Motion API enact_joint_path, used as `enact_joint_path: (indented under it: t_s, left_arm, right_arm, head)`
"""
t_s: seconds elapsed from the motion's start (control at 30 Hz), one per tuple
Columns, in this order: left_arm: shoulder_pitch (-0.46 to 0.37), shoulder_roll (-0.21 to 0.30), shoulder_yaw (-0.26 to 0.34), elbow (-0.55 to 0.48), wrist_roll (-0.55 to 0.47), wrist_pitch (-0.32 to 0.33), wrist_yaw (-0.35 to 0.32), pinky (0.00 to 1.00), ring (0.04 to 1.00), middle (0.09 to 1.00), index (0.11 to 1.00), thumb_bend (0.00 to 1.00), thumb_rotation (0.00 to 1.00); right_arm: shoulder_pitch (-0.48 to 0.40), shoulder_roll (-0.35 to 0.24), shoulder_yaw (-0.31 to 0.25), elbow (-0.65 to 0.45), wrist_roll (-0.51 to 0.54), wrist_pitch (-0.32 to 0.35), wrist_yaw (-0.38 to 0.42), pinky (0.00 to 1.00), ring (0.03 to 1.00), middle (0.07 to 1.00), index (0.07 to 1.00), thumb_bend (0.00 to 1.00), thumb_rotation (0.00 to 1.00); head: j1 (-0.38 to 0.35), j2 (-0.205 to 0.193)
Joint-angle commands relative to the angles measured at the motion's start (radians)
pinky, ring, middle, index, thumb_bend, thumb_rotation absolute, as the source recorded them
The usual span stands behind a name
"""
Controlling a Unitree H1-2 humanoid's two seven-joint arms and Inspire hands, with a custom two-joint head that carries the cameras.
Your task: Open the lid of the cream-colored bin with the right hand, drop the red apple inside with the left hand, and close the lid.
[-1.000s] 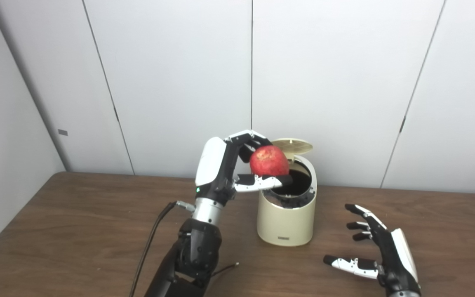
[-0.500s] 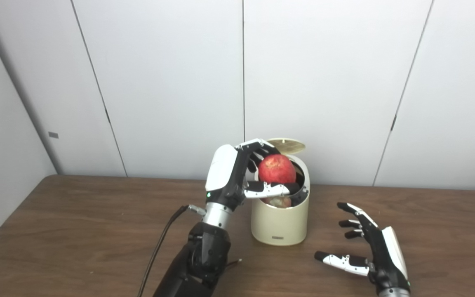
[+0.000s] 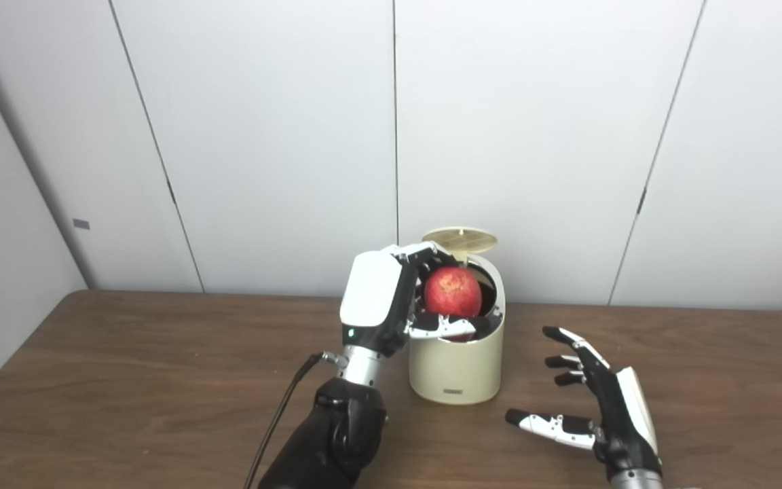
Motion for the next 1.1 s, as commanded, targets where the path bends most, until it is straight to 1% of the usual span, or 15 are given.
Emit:
enact_joint_path:
  t_s: [0.0, 0.2, 0.27, 0.33, 0.37, 0.4, 0.43, 0.47, 0.53, 0.63, 0.77, 0.87, 0.93, 1.07]
  left_arm:
    - [-0.052, 0.006, -0.008, 0.015, 0.023, -0.021, 0.057, 0.64, 0.461, 0.471, 0.523, 0.50, 0.00]
    - [-0.073, 0.007, -0.036, 0.089, 0.052, -0.041, 0.170, 0.60, 0.455, 0.471, 0.526, 0.50, 0.00]
    - [-0.076, 0.007, -0.043, 0.101, 0.054, -0.042, 0.186, 0.60, 0.452, 0.474, 0.527, 0.50, 0.00]
    - [-0.076, 0.009, -0.051, 0.106, 0.052, -0.036, 0.185, 0.62, 0.454, 0.487, 0.520, 0.50, 0.00]
    - [-0.075, 0.009, -0.054, 0.103, 0.050, -0.031, 0.180, 0.64, 0.535, 0.491, 0.512, 0.51, 0.00]
    - [-0.072, 0.010, -0.057, 0.101, 0.048, -0.028, 0.174, 0.66, 0.588, 0.495, 0.506, 0.52, 0.00]
    - [-0.071, 0.011, -0.060, 0.099, 0.047, -0.027, 0.171, 0.69, 0.640, 0.619, 0.502, 0.52, 0.03]
    - [-0.069, 0.013, -0.063, 0.097, 0.047, -0.026, 0.169, 0.71, 0.671, 0.676, 0.612, 0.63, 0.01]
    - [-0.065, 0.014, -0.067, 0.091, 0.047, -0.019, 0.162, 0.75, 0.724, 0.752, 0.725, 0.73, 0.00]
    - [-0.056, 0.020, -0.074, 0.077, 0.058, 0.004, 0.156, 0.79, 0.757, 0.789, 0.785, 0.75, 0.03]
    - [-0.041, 0.029, -0.079, 0.074, 0.059, 0.015, 0.156, 0.78, 0.761, 0.795, 0.812, 0.76, 0.03]
    - [-0.031, 0.031, -0.079, 0.073, 0.057, 0.013, 0.158, 0.73, 0.750, 0.792, 0.814, 0.77, 0.03]
    - [-0.027, 0.032, -0.080, 0.072, 0.059, 0.014, 0.161, 0.72, 0.740, 0.786, 0.812, 0.77, 0.03]
    - [-0.020, 0.034, -0.081, 0.062, 0.064, 0.023, 0.155, 0.72, 0.733, 0.781, 0.810, 0.77, 0.03]
  right_arm:
    - [-0.030, 0.006, -0.001, -0.038, 0.001, -0.021, -0.009, 0.59, 0.705, 0.846, 0.779, 0.76, 0.14]
    - [-0.026, 0.007, 0.002, -0.040, 0.004, -0.027, -0.008, 0.59, 0.703, 0.844, 0.778, 0.77, 0.12]
    - [-0.026, 0.008, 0.003, -0.041, 0.007, -0.029, -0.007, 0.58, 0.701, 0.843, 0.777, 0.77, 0.12]
    - [-0.026, 0.009, 0.003, -0.039, 0.012, -0.033, -0.006, 0.59, 0.701, 0.842, 0.773, 0.77, 0.11]
    - [-0.026, 0.009, 0.003, -0.040, 0.015, -0.033, -0.005, 0.60, 0.703, 0.841, 0.772, 0.78, 0.11]
    - [-0.025, 0.008, 0.004, -0.041, 0.015, -0.034, -0.005, 0.60, 0.703, 0.841, 0.771, 0.78, 0.11]
    - [-0.025, 0.008, 0.005, -0.041, 0.014, -0.035, -0.006, 0.59, 0.703, 0.840, 0.771, 0.78, 0.10]
    - [-0.025, 0.008, 0.006, -0.040, 0.012, -0.035, -0.007, 0.59, 0.703, 0.840, 0.770, 0.78, 0.10]
    - [-0.025, 0.007, 0.007, -0.041, 0.009, -0.031, -0.007, 0.59, 0.706, 0.841, 0.769, 0.78, 0.10]
    - [-0.026, 0.007, 0.010, -0.042, 0.007, -0.028, -0.005, 0.60, 0.715, 0.844, 0.765, 0.78, 0.08]
    - [-0.029, 0.005, 0.015, -0.034, 0.005, -0.042, -0.009, 0.59, 0.715, 0.841, 0.768, 0.78, 0.07]
    - [-0.030, 0.002, 0.020, -0.030, 0.000, -0.045, -0.010, 0.58, 0.699, 0.839, 0.779, 0.78, 0.11]
    - [-0.030, 0.001, 0.021, -0.032, 0.000, -0.042, -0.008, 0.58, 0.700, 0.841, 0.785, 0.77, 0.12]
    - [-0.030, 0.002, 0.022, -0.037, 0.000, -0.034, -0.005, 0.59, 0.702, 0.842, 0.787, 0.77, 0.11]
  head:
    - [0.001, 0.002]
    - [0.000, 0.003]
    - [0.000, 0.003]
    - [0.000, 0.003]
    - [0.000, 0.005]
    - [0.000, 0.005]
    - [0.000, 0.005]
    - [0.000, 0.005]
    - [0.000, 0.005]
    - [0.002, 0.009]
    - [0.003, 0.010]
    - [0.004, 0.009]
    - [0.006, 0.009]
    - [0.007, 0.010]
